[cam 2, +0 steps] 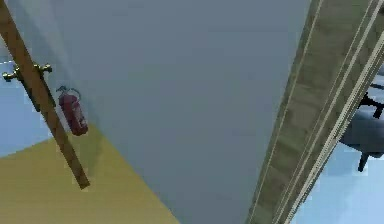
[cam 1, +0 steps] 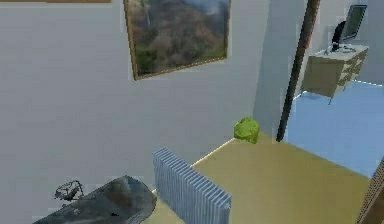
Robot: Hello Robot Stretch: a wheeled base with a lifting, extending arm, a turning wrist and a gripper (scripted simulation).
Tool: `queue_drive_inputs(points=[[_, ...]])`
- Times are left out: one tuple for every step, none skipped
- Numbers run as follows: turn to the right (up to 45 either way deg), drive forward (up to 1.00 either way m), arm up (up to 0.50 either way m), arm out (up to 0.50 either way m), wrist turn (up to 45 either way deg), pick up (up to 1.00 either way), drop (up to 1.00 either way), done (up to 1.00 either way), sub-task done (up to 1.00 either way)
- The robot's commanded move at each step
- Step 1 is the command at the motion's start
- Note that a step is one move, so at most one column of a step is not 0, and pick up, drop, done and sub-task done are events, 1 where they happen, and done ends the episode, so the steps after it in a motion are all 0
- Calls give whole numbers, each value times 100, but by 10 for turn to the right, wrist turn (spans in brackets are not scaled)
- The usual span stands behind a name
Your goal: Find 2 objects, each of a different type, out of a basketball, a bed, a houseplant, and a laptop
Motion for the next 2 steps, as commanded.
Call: queue_drive_inputs(points=[[300,0,0,0,0,0,0,0,0],[0,100,0,0,0,0,0,0,0]])
